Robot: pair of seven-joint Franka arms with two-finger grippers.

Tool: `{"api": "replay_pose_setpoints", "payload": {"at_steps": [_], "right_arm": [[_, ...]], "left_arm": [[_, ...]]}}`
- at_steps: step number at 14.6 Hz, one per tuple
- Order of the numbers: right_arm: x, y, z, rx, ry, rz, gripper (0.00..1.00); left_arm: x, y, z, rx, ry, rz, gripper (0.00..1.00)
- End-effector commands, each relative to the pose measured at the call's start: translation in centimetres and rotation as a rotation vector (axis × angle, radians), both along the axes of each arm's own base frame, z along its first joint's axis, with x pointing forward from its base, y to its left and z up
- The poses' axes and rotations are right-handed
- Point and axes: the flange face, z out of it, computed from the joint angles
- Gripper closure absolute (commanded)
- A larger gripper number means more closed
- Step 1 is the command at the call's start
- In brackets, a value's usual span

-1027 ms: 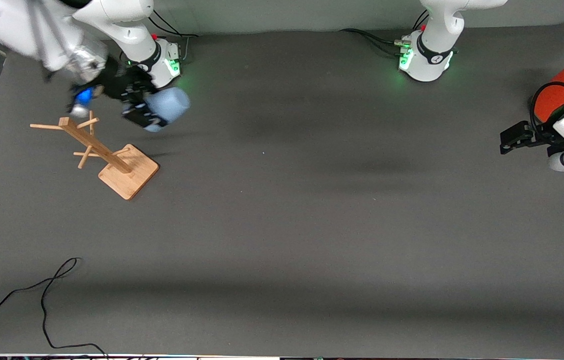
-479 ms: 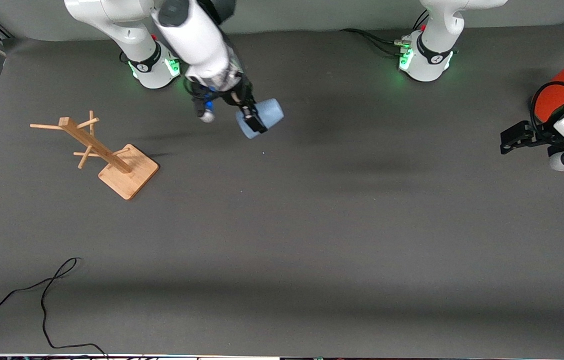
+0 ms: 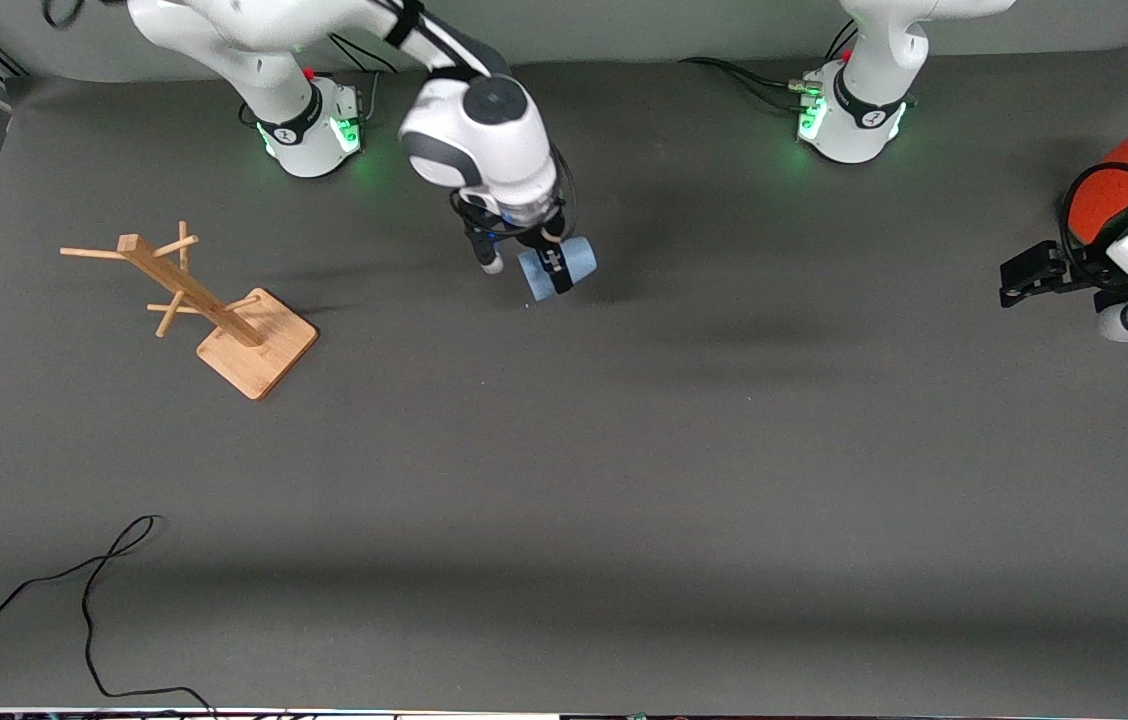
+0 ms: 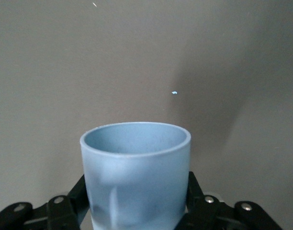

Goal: Rotate and upright cup with both arms
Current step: 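Carry the cup with the right gripper and set it on its side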

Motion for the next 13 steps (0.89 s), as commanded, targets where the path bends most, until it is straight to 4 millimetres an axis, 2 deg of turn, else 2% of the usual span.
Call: {"api": "replay_pose_setpoints", "payload": {"at_steps": [1,3,5,6,7,8,9,12,13], "right_arm": [[1.4,1.9,-3.2,0.021,0.02,-0.068,0.42],[0.5,2.6,-4.2,0.014,0.039,-0.071,0.41],[0.6,2.5,-5.4,0.004,0.056,-0.089,0.39],[-0.4,3.0,-5.7,0.0,0.062,-0.08,0.36],[-0.3,3.0,-6.1,-0.007,0.061,-0.097,0.26],[-0.3,3.3,-6.1,-0.008,0.056,-0.107,0.0],[-0.2,3.5,-6.1,-0.008,0.055,-0.114,0.0],[2.0,4.0,-3.7,-0.083,0.037,-0.149,0.0],[1.2,5.4,-1.9,-0.094,0.036,-0.129,0.0]], "left_arm": [[-0.4,-0.4,0.2,0.001,0.013,0.024,0.0],[-0.8,-0.7,0.4,0.001,0.014,0.021,0.0],[-1.9,-0.9,0.5,0.002,0.013,0.024,0.0],[-2.6,-1.0,0.7,0.002,0.011,0.022,0.0],[-2.9,-0.9,1.2,0.001,0.008,0.022,0.0],[-3.2,-1.0,1.5,0.001,0.008,0.021,0.0],[-3.4,-1.0,1.6,0.002,0.012,0.021,0.0],[-3.4,-1.5,1.5,0.004,0.017,0.012,0.0],[-3.4,-1.5,1.4,0.004,0.021,0.012,0.0]]}}
